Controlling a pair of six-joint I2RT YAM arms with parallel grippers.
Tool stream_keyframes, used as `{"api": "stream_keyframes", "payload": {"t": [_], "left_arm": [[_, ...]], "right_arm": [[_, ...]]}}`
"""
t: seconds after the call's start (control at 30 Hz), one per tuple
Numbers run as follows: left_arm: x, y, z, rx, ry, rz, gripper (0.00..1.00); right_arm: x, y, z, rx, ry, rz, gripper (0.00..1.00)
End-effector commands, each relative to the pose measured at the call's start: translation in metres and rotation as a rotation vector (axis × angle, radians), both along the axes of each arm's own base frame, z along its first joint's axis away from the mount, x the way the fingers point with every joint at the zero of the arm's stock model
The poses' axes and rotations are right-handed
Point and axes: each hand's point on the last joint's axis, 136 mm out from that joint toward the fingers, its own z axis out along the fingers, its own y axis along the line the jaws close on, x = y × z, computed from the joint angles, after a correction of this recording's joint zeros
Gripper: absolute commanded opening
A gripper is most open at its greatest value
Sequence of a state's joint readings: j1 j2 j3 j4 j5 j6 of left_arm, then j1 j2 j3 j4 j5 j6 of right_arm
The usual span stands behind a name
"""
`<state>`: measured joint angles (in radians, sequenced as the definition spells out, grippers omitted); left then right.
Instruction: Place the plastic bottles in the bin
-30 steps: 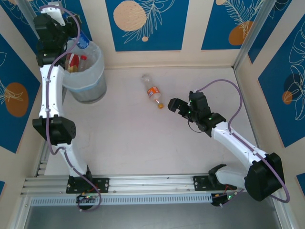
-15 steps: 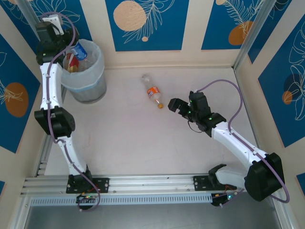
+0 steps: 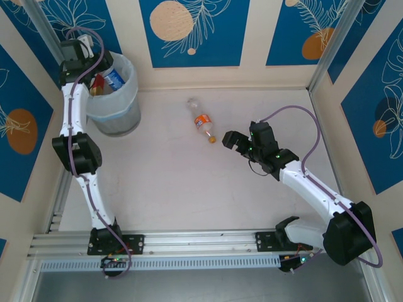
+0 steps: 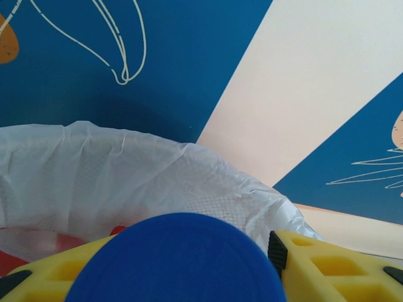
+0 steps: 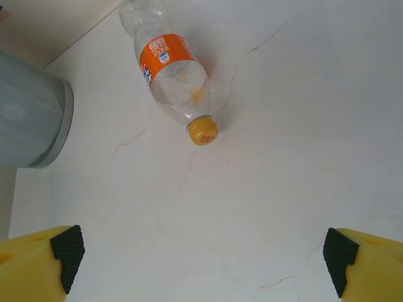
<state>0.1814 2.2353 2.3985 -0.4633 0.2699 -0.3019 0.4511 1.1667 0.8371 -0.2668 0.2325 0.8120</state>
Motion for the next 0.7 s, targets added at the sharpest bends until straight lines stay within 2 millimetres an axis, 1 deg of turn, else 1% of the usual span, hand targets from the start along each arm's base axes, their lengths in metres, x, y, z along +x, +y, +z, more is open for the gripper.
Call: {"api": "stream_keyframes", "payload": {"t": [0.0, 0.07, 0.13, 0.23, 0.33, 0.53, 0.6, 0.67], "left_arm": [[0.004, 0.004, -0.003, -0.006, 0.009, 0.007, 0.53], [0.005, 0.006, -0.008, 0.0, 0.023, 0.011, 0.58], [0.004, 0.004, -0.009, -0.002, 0.03, 0.004, 0.68], [0.003, 0.001, 0.001, 0.003, 0.01, -0.016, 0.89], [0.0, 0.003, 0.018, 0.023, -0.017, -0.004, 0.99], [-0.014, 0.019, 0.049, 0.101, -0.057, 0.084, 0.99], [-0.018, 0.021, 0.053, 0.112, -0.051, 0.102, 0.99], [-0.022, 0.018, 0.054, 0.105, -0.043, 0.09, 0.99]], "right_arm": [[0.001, 0.003, 0.008, 0.019, -0.007, 0.007, 1.0], [0.002, 0.004, 0.008, 0.016, -0.004, 0.012, 1.0], [0.002, 0.005, 0.008, 0.015, 0.001, 0.017, 1.0], [0.002, 0.006, 0.006, 0.016, 0.009, 0.021, 1.0], [0.002, 0.007, 0.004, 0.015, 0.014, 0.024, 1.0], [0.003, 0.008, 0.002, 0.013, 0.023, 0.026, 1.0], [0.002, 0.009, 0.001, 0.011, 0.025, 0.028, 1.0], [0.003, 0.009, 0.0, 0.014, 0.027, 0.028, 1.0]]}}
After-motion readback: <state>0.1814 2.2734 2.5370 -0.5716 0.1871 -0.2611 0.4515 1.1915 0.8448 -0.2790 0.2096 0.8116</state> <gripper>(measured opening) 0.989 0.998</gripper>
